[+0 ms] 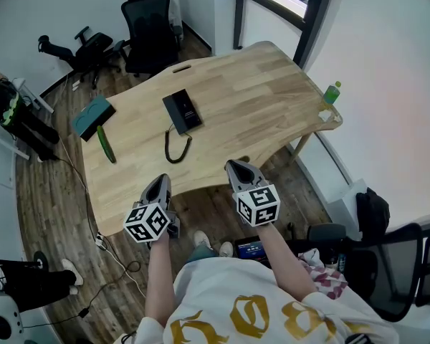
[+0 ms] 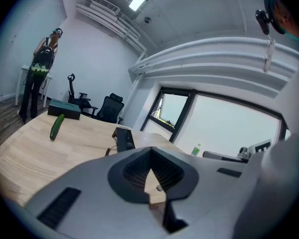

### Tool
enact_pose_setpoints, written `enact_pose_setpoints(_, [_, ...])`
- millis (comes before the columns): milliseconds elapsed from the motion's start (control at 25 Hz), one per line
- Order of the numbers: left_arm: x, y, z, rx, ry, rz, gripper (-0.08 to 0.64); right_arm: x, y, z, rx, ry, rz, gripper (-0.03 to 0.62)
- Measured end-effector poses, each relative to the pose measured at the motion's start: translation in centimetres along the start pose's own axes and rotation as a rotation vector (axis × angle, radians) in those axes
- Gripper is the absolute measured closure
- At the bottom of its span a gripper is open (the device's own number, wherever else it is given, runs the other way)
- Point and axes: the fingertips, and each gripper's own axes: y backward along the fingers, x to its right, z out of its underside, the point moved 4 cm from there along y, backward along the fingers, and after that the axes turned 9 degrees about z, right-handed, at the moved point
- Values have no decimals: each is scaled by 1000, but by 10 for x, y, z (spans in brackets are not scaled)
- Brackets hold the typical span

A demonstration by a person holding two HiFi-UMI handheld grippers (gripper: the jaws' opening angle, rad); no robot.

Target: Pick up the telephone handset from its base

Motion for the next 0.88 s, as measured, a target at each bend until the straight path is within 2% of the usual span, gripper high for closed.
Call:
enact_pose_setpoints(400, [-24,-29,-1,-2,45,-6,554,11,-34,3,-29,-10,-3,588])
enact_pose_setpoints(760, [-64,-109,-22,-53,18,21,554,36,-106,-9,-57,-17,31,588])
enact_pose_setpoints(880, [-81,-134,-30,-57,41,47,554,46,-130,-14,-59,-45,54,588])
